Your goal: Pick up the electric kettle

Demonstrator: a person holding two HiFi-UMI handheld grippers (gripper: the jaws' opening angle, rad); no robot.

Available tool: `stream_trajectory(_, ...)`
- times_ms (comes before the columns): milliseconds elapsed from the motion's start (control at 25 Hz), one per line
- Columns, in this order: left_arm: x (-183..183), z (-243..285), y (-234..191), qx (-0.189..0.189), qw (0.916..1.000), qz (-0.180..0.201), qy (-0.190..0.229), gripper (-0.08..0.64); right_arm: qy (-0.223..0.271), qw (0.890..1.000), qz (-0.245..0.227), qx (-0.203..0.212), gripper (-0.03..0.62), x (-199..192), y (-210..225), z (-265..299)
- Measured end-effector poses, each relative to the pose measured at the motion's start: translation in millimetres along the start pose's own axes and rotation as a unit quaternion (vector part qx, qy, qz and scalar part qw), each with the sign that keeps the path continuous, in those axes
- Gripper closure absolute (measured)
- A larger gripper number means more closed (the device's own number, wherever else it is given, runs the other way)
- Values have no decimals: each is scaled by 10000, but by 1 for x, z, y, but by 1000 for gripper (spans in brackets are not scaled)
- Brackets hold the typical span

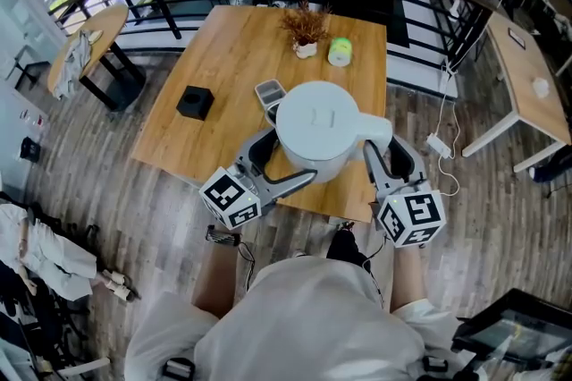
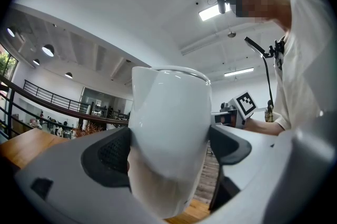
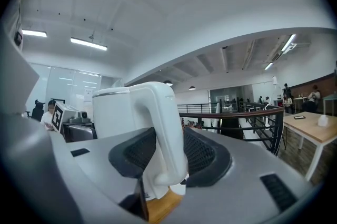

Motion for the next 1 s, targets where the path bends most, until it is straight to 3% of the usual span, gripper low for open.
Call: stream_trajectory(1000, 6, -6, -5, 65, 10000, 29, 43, 98, 53, 10000, -21, 24, 425, 4, -7, 5)
Point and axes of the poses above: the fingertips, and each gripper's own axes: z forward along the fingers, y to its right, x out of its top, the point moved 7 cm from there along -z, backward along the fingers, and after that the axes turned 4 degrees about z, right-handed, at the moved point
